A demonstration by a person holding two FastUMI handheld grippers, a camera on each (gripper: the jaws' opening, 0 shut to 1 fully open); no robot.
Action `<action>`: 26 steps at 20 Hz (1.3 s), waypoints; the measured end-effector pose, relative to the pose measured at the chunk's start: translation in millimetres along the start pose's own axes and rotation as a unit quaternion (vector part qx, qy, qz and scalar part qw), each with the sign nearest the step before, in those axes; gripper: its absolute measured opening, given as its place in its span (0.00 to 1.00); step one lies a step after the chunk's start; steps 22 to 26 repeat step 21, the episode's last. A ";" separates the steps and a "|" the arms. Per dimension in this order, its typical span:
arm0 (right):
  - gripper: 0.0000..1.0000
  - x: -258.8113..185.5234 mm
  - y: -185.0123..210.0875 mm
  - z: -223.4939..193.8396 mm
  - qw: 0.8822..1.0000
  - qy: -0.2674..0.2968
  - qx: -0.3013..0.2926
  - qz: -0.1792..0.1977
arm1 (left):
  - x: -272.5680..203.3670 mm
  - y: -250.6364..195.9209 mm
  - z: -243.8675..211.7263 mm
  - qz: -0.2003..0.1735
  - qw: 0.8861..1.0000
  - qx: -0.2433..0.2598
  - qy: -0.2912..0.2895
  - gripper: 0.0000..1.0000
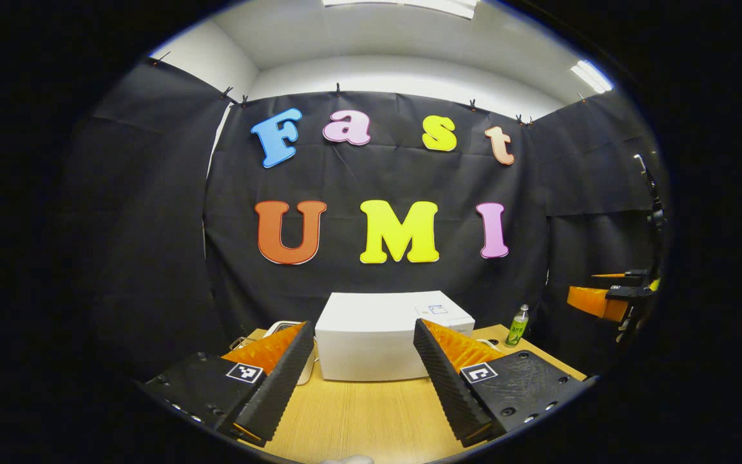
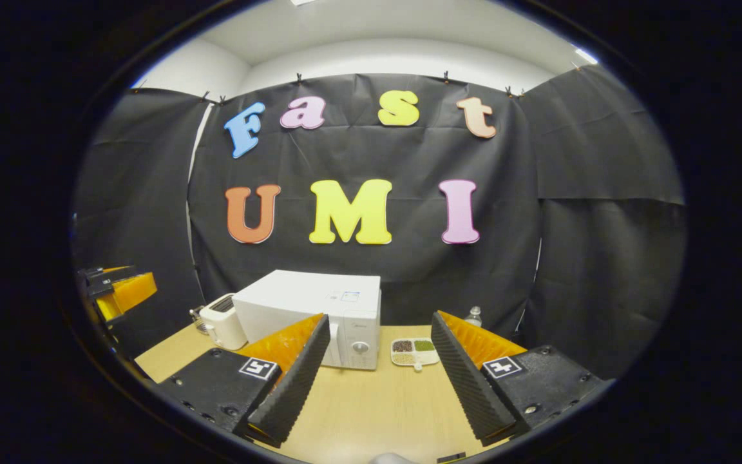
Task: Open the microwave oven with the left hand, put the food in, and close the microwave oven.
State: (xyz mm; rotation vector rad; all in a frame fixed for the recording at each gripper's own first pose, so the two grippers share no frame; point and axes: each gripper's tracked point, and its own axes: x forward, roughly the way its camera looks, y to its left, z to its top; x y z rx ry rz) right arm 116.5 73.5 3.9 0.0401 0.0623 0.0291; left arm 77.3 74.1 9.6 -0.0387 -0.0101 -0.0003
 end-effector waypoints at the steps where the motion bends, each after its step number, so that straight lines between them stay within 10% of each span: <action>1: 0.92 -0.7 0.7 0.0 1.000 -0.001 0.001 0.001 | -0.3 0.7 0.7 0.000 1.000 0.000 -0.001 0.95; 26: 0.92 -3.1 2.0 7.2 1.000 -0.007 0.008 0.004 | -4.5 -7.8 1.7 -0.001 1.000 0.009 -0.004 0.84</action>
